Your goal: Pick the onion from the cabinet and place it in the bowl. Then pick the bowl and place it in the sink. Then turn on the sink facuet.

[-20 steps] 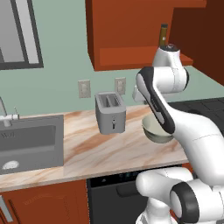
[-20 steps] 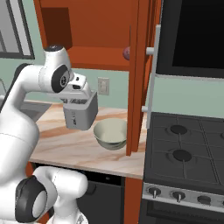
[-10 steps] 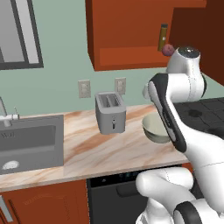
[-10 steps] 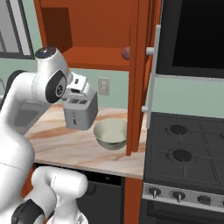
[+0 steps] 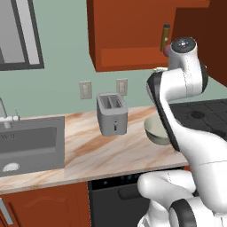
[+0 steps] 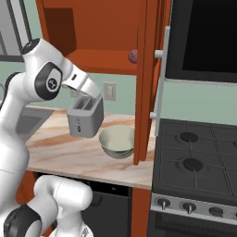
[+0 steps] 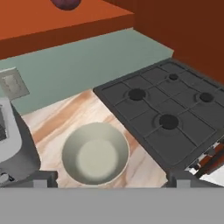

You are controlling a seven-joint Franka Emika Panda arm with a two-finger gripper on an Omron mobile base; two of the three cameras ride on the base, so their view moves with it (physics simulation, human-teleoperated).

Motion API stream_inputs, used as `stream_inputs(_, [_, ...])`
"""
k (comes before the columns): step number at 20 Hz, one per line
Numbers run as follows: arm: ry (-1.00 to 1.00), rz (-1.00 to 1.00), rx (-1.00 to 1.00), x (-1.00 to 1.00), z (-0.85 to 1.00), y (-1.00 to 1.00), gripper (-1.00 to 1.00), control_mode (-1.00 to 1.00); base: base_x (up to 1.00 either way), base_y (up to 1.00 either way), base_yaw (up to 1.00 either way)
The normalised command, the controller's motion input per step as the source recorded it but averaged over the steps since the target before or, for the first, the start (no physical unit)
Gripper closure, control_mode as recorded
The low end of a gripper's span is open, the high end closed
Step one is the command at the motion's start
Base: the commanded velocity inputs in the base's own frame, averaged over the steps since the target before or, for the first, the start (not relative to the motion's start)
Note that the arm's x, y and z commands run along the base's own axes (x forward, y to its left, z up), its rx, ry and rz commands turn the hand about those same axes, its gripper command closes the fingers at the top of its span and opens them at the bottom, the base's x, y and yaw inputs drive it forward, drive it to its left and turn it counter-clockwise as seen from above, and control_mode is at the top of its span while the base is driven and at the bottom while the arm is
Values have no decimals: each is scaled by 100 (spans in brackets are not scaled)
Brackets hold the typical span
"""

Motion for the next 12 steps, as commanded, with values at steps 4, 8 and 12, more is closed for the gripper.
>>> stream_inputs(4, [0,-29,0,42,56,-34,-100,-100,0,0,0])
stream_inputs(8, [0,-17,0,27,40,-52,-100,-100,0,0,0])
stream_inputs(12, [-1,-1,0,16,8,-39,-100,-100,0,0,0])
